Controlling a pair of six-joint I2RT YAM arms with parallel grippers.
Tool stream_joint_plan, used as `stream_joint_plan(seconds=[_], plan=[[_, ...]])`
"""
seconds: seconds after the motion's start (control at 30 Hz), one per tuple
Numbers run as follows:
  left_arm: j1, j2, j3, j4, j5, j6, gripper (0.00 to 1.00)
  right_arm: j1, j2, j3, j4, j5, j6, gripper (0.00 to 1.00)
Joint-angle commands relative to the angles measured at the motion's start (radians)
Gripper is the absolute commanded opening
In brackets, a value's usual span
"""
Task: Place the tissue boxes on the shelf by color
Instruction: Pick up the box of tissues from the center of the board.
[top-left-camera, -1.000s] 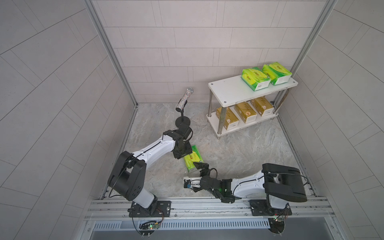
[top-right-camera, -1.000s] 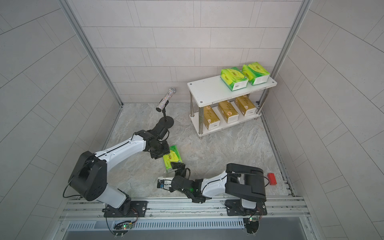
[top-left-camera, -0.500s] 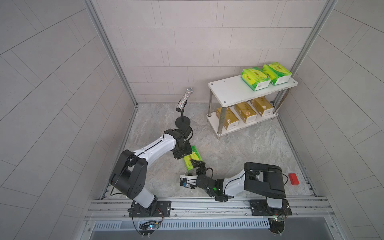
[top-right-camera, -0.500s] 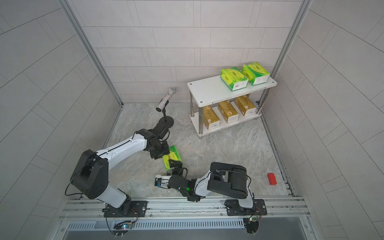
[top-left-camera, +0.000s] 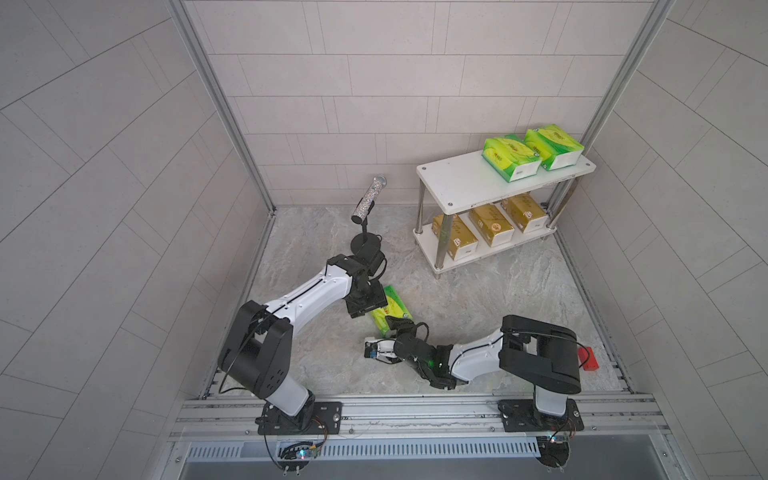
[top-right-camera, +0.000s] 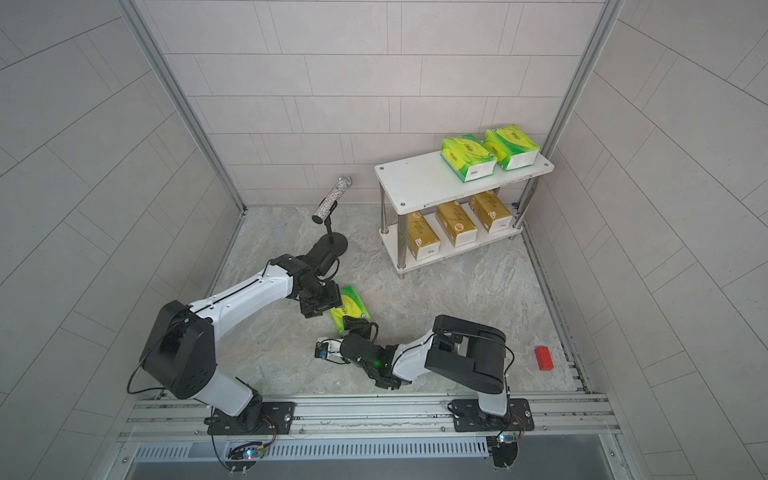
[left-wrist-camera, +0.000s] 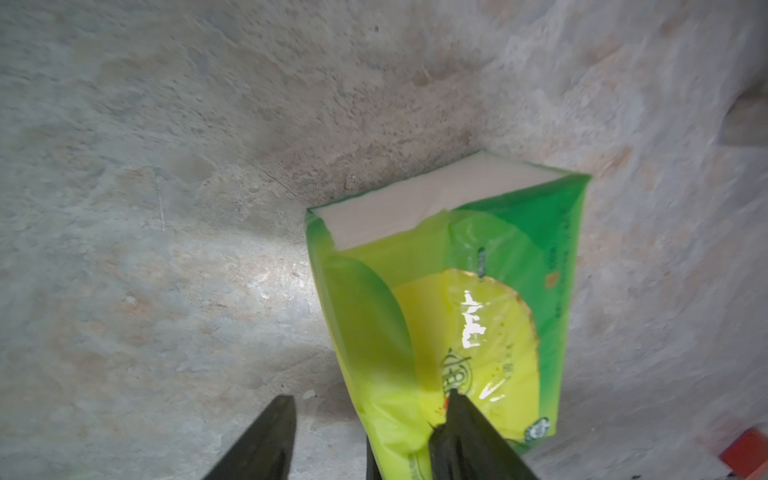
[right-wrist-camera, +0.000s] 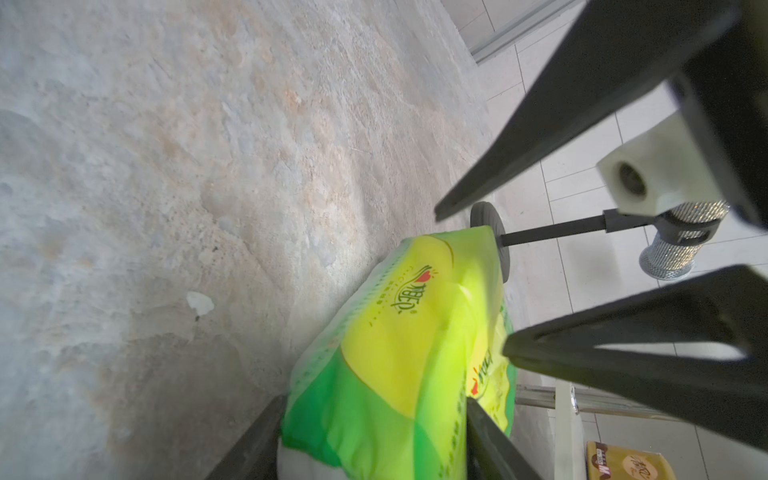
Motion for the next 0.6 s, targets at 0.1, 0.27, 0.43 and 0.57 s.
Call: stream_joint_plan(seconds=[0.1,0.27,0.43,0.57], plan=[[0.067,-0.087,0.181,-0.159,-0.137,0.091,0.82,-0.013,-0.125,-0.001,-0.113,-0.059,0.077,0.6],[0.126,-0.141,0.2,-0.192,-0.189,0.135,0.82,-0.022,-0.213,0.005,-0.185,-0.105,0.13,0.57],[0.168,-0.209,0.125,-0.176,-0.235,0.147,0.82,-0.078,-0.32,0.036,-0.273,-0.173,0.247,0.53],[0.21,-0.248,0.071,-0.169,-0.254,0.149,0.83,-0.113,-0.401,0.081,-0.359,-0.222,0.28,0.53]])
